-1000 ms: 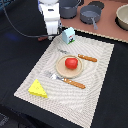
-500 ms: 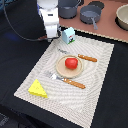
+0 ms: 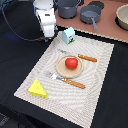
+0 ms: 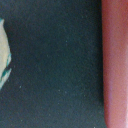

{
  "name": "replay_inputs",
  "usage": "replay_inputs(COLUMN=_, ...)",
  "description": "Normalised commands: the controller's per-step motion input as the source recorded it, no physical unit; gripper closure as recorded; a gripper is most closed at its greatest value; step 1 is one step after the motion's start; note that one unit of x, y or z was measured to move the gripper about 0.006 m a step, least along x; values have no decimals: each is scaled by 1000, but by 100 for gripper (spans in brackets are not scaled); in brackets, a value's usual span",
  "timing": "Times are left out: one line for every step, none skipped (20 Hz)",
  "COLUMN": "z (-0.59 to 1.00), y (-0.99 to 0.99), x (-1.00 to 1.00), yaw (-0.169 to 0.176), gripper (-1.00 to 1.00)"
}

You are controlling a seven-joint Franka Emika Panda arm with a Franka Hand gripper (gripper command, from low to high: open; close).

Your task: Interact with the objects in diverse but meaningful ways.

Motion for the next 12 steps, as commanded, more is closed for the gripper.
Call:
replay_inputs(z=-209, y=-3, x=-357, yaw=76, gripper=100)
replay_inputs(z=-200, y=0, x=-323, yaw=76, gripper=100)
replay_inputs(z=-200, y=-23, x=-294, yaw=71, gripper=100)
replay_inputs(z=-183, y=-40, x=-209, yaw=59, gripper=100)
replay_inputs(z=-163, y=-57, x=-154, yaw=46, gripper=100)
replay_inputs(z=-151, y=-100, x=-151, yaw=38, gripper=100)
replay_inputs(z=-129, y=-91, x=-117, yaw=35, gripper=100)
replay_inputs(z=-109, y=-83, x=-91, yaw=34, gripper=100)
replay_inputs(z=-94, y=-83, x=-74, yaw=34, gripper=100)
replay_inputs(z=-89, y=-100, x=-71, yaw=31, gripper=100)
replay_inputs(z=-86, y=-103, x=-66, yaw=30, gripper=100)
replay_inputs(z=-71, y=-97, x=-9, yaw=30, gripper=100)
